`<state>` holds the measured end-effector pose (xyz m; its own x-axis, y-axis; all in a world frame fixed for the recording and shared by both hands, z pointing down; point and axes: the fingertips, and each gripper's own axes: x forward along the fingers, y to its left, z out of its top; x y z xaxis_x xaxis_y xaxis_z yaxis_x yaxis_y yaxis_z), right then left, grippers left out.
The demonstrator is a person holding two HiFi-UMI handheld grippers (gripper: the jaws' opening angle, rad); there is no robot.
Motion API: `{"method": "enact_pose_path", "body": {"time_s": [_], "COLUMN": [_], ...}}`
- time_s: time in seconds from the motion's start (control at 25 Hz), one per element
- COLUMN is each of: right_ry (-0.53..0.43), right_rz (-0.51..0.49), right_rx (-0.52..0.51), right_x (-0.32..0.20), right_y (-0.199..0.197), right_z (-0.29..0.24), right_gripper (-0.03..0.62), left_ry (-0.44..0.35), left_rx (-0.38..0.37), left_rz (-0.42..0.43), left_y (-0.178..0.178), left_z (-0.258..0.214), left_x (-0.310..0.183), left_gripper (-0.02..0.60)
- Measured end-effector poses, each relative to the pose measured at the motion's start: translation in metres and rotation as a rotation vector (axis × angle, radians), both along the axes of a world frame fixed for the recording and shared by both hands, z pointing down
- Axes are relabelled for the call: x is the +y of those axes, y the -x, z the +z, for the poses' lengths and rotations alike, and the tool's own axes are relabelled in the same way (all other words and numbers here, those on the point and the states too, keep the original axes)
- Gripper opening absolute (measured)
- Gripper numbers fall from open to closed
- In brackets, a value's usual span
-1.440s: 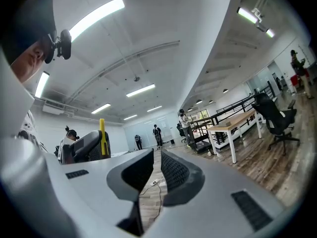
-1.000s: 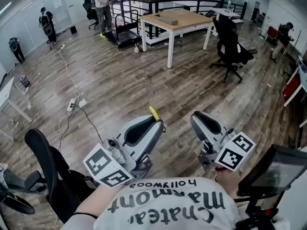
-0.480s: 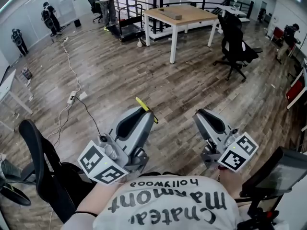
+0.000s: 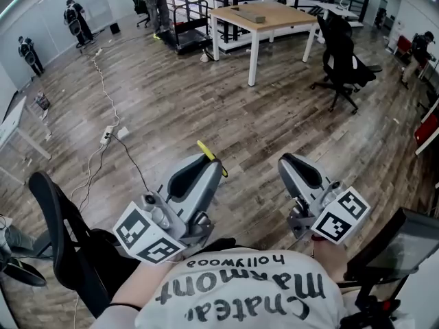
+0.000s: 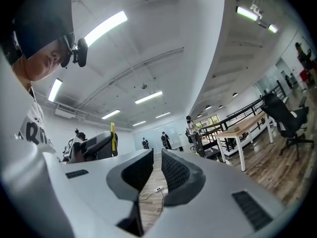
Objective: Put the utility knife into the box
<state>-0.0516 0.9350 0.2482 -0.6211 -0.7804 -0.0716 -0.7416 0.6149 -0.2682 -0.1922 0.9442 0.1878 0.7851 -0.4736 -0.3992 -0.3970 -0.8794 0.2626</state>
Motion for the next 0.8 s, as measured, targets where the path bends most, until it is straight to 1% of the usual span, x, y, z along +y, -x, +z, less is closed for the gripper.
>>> {"method": "enact_pose_path", "body": {"time_s": [0.16, 0.4, 0.56, 0.68, 0.8], "right_ry": [0.035, 0.039, 0.044, 0.027, 0.014], "right_rz": [0.007, 0.003, 0.033, 0.039, 0.056], "right_rx": [0.026, 0.046, 0.05, 0.029, 0.022], "right_x": [-0.008, -0.015, -0.022, -0.027, -0.038], "right_y": [-0.001, -0.002, -0.015, -0.017, -0.02], "right_z": [0.009, 0.017, 0.018, 0.013, 0.015], "right_gripper": [0.054, 0.054, 0.054, 0.054, 0.054], "left_ry": [0.027, 0.039, 0.029, 0.015, 0.004], "left_rx": [0.005, 0.018, 0.028, 0.035, 0.027], "left_rz": [-0.002, 0.005, 0.019, 0.033, 0.048], "left_y": [0.001, -0.003, -0.011, -0.013, -0.015], "left_z": [0.006, 0.016, 0.013, 0.012, 0.015], "left_x": [-0.007, -0.018, -0.028, -0.035, -0.045], "left_gripper": [0.051, 0.051, 0.051, 0.051, 0.051]}}
